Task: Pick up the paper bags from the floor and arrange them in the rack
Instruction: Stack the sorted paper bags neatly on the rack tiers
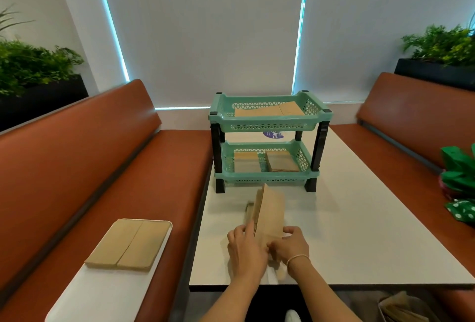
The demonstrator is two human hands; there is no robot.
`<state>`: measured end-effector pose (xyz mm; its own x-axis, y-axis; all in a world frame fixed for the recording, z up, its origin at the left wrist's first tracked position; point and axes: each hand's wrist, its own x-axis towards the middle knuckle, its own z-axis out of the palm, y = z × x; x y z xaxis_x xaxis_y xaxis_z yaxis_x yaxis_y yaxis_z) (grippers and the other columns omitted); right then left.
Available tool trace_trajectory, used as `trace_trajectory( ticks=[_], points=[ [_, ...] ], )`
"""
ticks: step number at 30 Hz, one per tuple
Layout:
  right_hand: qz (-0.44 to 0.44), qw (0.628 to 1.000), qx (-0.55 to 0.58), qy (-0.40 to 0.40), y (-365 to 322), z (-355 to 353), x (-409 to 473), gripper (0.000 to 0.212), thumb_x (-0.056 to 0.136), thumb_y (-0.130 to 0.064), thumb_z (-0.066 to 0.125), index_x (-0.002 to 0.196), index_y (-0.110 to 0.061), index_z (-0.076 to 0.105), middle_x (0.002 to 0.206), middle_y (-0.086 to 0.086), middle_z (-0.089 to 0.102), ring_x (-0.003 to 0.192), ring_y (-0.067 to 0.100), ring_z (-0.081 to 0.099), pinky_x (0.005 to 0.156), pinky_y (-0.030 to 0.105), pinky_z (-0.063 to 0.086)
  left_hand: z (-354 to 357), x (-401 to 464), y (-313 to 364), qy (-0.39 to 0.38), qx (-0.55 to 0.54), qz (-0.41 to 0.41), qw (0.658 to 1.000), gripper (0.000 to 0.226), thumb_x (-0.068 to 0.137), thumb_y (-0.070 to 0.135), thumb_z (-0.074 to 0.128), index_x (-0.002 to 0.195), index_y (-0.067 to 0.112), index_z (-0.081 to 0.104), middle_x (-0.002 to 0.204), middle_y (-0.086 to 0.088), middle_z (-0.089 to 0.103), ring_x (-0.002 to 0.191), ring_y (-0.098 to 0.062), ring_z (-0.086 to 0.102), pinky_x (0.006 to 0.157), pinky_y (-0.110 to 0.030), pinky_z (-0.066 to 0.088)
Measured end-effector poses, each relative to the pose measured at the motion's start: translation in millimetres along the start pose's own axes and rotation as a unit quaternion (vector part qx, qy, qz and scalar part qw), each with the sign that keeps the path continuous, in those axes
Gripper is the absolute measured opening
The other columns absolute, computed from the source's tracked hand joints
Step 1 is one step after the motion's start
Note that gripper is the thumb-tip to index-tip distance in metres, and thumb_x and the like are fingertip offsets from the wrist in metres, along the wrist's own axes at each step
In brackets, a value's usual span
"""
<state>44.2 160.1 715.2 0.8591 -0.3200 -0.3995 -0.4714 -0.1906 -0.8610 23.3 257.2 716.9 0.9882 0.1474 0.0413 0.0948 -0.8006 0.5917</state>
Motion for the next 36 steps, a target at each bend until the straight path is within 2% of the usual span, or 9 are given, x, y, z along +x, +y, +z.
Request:
trace_trajectory(
  ticks=[6,10,13,15,18,22,27,31,36],
  points=[
    [-0.006,1.0,-0.023,-0.001,-6.8,-5.0,-3.2,0.071,0.074,-0.011,0.07,0.135,-0.015,0.034,0.117,0.013,0.058,0.101,0.027,0.056,0.089,0.035,0.048,-8.7,-1.1,5.8,-0.01,-0.046,-0.02,0.999,0.05,0.091,0.021,0.057,0.136,0.025,0.036,0.128,-0.001,0.053,0.117,-0.02,0.044,0.098,-0.03,0.038],
    [-0.009,1.0,-0.017,-0.002,-8.6,-8.8,-6.0,0.093,0.068,-0.016,0.076,0.144,-0.014,0.022,0.13,0.018,0.051,0.114,0.034,0.054,0.098,0.041,0.047,-9.9,-5.1,10.9,-0.02,-0.164,-0.026,0.986,0.045,0.087,0.007,0.056,0.125,0.027,0.044,0.123,-0.001,0.056,0.108,-0.019,0.053,0.088,-0.029,0.049],
    [-0.041,0.998,-0.035,0.035,-14.6,-25.2,-6.8,0.115,0.063,-0.012,0.082,0.149,-0.012,0.007,0.144,0.021,0.032,0.132,0.035,0.036,0.107,0.041,0.034,-14.7,-5.3,15.6,-0.029,-0.188,0.0,0.982,0.043,0.082,0.002,0.049,0.117,0.028,0.047,0.115,0.0,0.06,0.1,-0.02,0.055,0.078,-0.028,0.049],
    [-0.078,0.992,-0.078,0.065,-22.3,-43.6,-7.1,0.117,0.065,-0.014,0.08,0.15,-0.011,-0.001,0.15,0.019,0.021,0.137,0.036,0.024,0.111,0.043,0.026,-19.9,-4.7,20.9,-0.049,-0.186,0.016,0.981,0.046,0.079,0.001,0.046,0.114,0.03,0.048,0.108,0.002,0.061,0.094,-0.02,0.055,0.071,-0.027,0.047],
    [-0.132,0.984,-0.092,0.072,-30.9,-69.1,-4.1,0.105,0.072,-0.009,0.072,0.151,-0.015,0.003,0.151,0.012,0.022,0.138,0.034,0.018,0.112,0.044,0.024,-23.1,-4.7,30.9,-0.094,-0.168,0.042,0.98,0.05,0.077,-0.001,0.043,0.112,0.034,0.048,0.099,0.005,0.058,0.084,-0.018,0.053,0.06,-0.025,0.043],
    [-0.113,0.99,-0.059,0.057,-35.3,-97.3,-1.4,0.08,0.077,-0.004,0.065,0.144,-0.02,0.026,0.138,0.016,0.039,0.122,0.034,0.043,0.098,0.041,0.042,-18.8,-2.4,42.3,-0.123,-0.191,0.052,0.972,0.051,0.075,-0.003,0.042,0.105,0.038,0.048,0.101,0.0,0.058,0.083,-0.021,0.056,0.055,-0.028,0.045],
    [-0.12,0.985,-0.009,0.12,-28.7,-119.6,3.7,0.047,0.083,0.007,0.052,0.125,-0.011,0.051,0.124,0.012,0.053,0.103,0.024,0.047,0.095,0.039,0.043,-5.7,2.5,59.4,-0.087,-0.272,0.014,0.958,0.037,0.08,-0.001,0.05,0.102,0.028,0.048,0.101,-0.006,0.06,0.085,-0.019,0.055,0.063,-0.024,0.044],
    [-0.094,0.985,0.033,0.142,-7.0,-125.9,11.6,0.038,0.085,0.008,0.049,0.118,-0.01,0.056,0.116,0.007,0.054,0.099,0.02,0.045,0.098,0.039,0.042,8.9,3.9,63.2,-0.09,-0.318,-0.048,0.943,0.043,0.083,-0.001,0.056,0.118,0.021,0.046,0.111,-0.002,0.053,0.091,-0.013,0.051,0.057,-0.009,0.039],
    [-0.058,0.988,0.039,0.141,21.8,-118.4,18.0,0.032,0.081,0.008,0.051,0.108,-0.009,0.058,0.107,0.012,0.059,0.094,0.023,0.051,0.09,0.037,0.045,28.5,-6.5,60.2,-0.162,-0.277,-0.067,0.945,0.05,0.09,0.001,0.045,0.136,0.021,0.037,0.126,-0.007,0.054,0.095,-0.016,0.05,0.074,-0.02,0.042]
  ],
)
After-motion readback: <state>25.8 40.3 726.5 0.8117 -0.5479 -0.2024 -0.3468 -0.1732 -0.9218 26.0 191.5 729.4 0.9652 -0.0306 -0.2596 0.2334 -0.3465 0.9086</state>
